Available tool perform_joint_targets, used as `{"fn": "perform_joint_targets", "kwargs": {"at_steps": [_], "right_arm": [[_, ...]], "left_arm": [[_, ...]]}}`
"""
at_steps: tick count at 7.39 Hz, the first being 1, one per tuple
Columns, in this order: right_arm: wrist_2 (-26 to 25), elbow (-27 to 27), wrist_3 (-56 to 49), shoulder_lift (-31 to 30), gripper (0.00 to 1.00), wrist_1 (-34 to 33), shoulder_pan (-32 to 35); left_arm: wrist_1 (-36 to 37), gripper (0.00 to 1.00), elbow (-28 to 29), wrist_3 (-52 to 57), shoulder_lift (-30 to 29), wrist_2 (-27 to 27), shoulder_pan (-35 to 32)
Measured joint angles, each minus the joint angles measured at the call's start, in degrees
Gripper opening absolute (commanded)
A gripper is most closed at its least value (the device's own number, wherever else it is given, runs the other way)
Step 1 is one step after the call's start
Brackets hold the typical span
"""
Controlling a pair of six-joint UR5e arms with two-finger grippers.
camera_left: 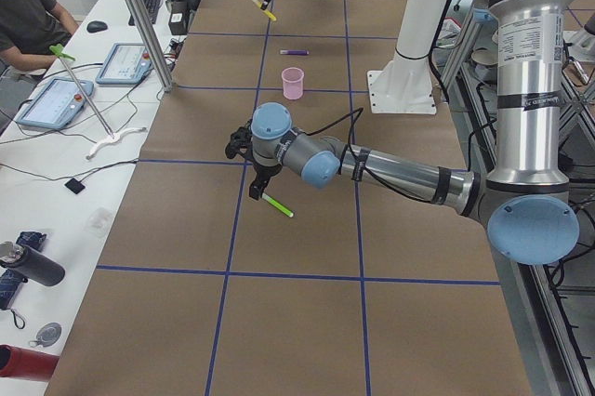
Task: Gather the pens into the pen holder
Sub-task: 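Lower the yellow marker into the lilac cup and open the right gripper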
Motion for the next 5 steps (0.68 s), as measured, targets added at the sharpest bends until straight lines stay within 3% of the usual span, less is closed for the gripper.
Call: {"fn": "perform_joint_targets", "kwargs": {"at_steps": [2,5], "right_arm": [[-11.78,3.94,3.02,6.44,0.00,-8.57,-7.71],[-36.52,3.54,3.79,11.32,0.00,-11.43,-23.70]], "left_arm": [[-0.22,0.99,0.28,-0.87,-1.82,1.36,2.93],[-0.13,0.99,0.61,-0.97,-2.69,3.90,4.70]]}}
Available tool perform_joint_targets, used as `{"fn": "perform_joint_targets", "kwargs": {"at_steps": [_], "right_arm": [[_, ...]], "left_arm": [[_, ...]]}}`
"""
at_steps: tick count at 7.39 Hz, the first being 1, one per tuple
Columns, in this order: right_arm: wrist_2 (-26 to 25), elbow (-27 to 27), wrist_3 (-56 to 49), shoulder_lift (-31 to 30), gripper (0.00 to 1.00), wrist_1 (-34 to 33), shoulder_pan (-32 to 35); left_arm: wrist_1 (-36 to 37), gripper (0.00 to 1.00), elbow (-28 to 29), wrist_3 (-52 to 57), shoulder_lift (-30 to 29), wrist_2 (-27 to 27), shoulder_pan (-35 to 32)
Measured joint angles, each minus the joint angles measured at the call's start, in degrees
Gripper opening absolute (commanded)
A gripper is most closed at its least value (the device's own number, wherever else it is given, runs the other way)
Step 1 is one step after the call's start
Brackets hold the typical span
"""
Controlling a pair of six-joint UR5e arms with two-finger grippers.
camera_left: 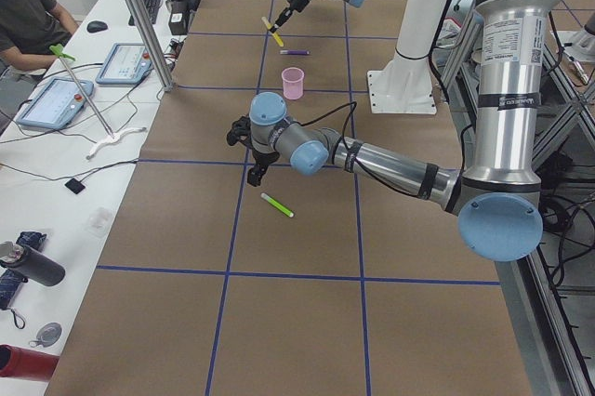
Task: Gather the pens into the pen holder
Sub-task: 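Lower the yellow marker into the lilac cup and open the right gripper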
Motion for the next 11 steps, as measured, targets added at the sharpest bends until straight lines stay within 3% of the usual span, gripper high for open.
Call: {"fn": "perform_joint_targets", "kwargs": {"at_steps": [3,6,7,8,11], "right_arm": [[-10.24,-4.36,-0.51,3.36,0.00,-0.76,-7.14],[-11.81,-6.13,-0.84,4.29,0.00,-0.87,-9.49],[-12.12,-7.11,-0.85,5.18,0.16,-0.87,-9.87],[-12.32,-8.24,-0.87,6.23,0.99,-0.87,-10.03],[-12.26,-8.60,-0.98,7.27,0.99,-2.42,-10.06]], "left_arm": [[0.07,0.99,0.00,-0.14,-0.19,0.18,0.19],[0.08,0.99,-0.02,-0.26,-0.22,0.25,0.34],[0.08,0.99,0.10,-0.26,-0.22,0.43,0.47],[0.08,0.99,0.29,-0.27,-0.22,1.04,0.78],[0.08,0.97,1.89,0.25,-0.40,3.55,2.59]]}}
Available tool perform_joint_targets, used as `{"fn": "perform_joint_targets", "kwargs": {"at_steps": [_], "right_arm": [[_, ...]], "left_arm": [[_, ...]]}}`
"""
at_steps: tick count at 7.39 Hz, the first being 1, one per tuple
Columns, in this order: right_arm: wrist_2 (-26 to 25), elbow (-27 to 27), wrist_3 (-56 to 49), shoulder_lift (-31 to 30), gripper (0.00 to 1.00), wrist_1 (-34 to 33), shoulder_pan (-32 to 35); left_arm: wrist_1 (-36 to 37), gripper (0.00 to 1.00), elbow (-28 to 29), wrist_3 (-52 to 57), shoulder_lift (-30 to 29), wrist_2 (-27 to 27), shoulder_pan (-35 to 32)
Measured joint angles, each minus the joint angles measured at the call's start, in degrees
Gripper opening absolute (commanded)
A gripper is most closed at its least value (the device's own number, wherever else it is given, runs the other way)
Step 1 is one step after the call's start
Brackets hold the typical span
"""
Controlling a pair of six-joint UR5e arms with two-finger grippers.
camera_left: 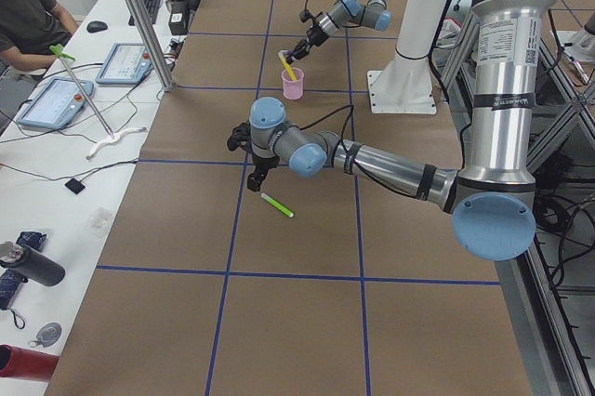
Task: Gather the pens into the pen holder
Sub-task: 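Lower the yellow marker into the lilac cup and open the right gripper, then withdraw the right arm while the left gripper grasps the green marker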
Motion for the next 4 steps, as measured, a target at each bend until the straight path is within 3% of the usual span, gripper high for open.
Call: {"fn": "perform_joint_targets", "kwargs": {"at_steps": [2,4], "right_arm": [[0.95,1.68,-0.51,-0.35,0.99,-0.70,0.56],[6.44,5.75,-1.11,-2.88,0.99,-0.79,3.53]], "left_arm": [[0.31,0.91,2.39,1.03,-1.56,0.81,4.36],[1.24,0.89,6.53,4.86,-3.42,0.92,7.46]]}}
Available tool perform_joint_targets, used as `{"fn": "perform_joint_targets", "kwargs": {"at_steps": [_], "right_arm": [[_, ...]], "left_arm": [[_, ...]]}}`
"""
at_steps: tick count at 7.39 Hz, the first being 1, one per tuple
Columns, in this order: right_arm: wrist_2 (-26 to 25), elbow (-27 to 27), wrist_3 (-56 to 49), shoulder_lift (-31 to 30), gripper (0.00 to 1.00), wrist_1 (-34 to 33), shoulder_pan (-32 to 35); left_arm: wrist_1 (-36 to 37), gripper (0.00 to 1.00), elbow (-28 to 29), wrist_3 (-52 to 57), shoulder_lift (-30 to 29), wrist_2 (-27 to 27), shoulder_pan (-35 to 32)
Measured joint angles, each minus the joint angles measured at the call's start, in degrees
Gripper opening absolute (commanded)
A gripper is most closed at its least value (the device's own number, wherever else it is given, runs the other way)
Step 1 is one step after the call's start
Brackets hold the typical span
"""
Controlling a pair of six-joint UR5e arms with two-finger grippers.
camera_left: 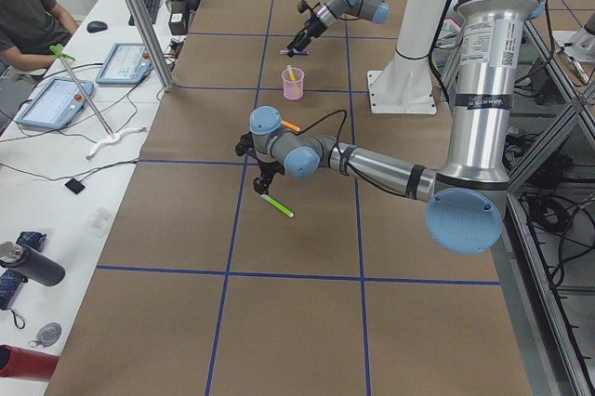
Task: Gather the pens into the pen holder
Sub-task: 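Withdraw the right arm while the left gripper grasps the green marker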
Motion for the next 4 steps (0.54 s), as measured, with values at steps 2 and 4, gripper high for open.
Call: {"fn": "perform_joint_targets", "kwargs": {"at_steps": [2,4], "right_arm": [[12.61,4.82,-0.29,-6.71,0.99,0.13,6.60],[27.76,7.67,-0.98,-13.02,0.99,0.34,15.19]], "left_arm": [[0.72,0.81,4.28,5.25,-1.66,-0.04,0.67],[3.92,0.73,6.90,6.49,-4.60,0.01,1.25]]}}
